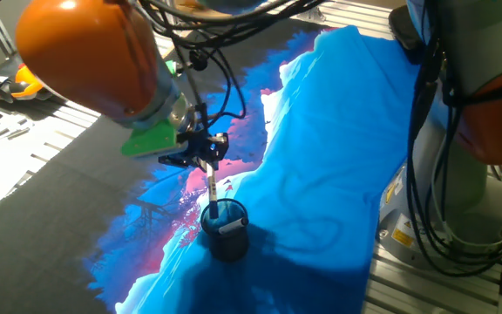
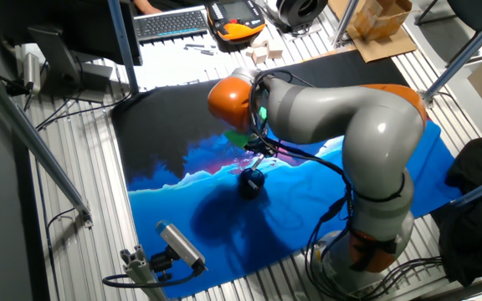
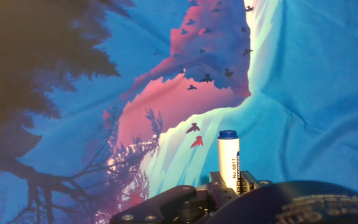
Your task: Put the pen into the pen holder
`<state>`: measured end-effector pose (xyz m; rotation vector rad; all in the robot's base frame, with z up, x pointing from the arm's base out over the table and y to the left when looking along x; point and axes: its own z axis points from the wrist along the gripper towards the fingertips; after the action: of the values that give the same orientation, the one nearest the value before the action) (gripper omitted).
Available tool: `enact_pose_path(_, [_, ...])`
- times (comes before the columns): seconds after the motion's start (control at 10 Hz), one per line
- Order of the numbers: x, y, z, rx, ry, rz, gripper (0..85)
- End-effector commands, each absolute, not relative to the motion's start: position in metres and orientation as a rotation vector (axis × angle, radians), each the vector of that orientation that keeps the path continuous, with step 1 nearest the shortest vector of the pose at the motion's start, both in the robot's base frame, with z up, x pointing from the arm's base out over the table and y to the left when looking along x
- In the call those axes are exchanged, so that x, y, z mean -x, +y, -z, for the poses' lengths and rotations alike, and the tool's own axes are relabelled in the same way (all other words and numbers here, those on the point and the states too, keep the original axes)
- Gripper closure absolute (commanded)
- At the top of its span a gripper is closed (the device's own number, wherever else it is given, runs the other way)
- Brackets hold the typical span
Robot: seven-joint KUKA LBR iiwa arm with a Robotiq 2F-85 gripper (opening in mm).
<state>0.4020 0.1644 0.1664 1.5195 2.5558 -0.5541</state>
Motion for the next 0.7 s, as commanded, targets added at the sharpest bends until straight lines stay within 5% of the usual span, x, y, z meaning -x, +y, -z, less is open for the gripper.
enact_pose_path(0.0, [-0.402,0.1644,-0.1666,-1.529,2.562,0.531,85.0])
enact_pose_path(0.6, [-0.402,0.1644,-0.1666,-1.512,2.617,0.46,85.0])
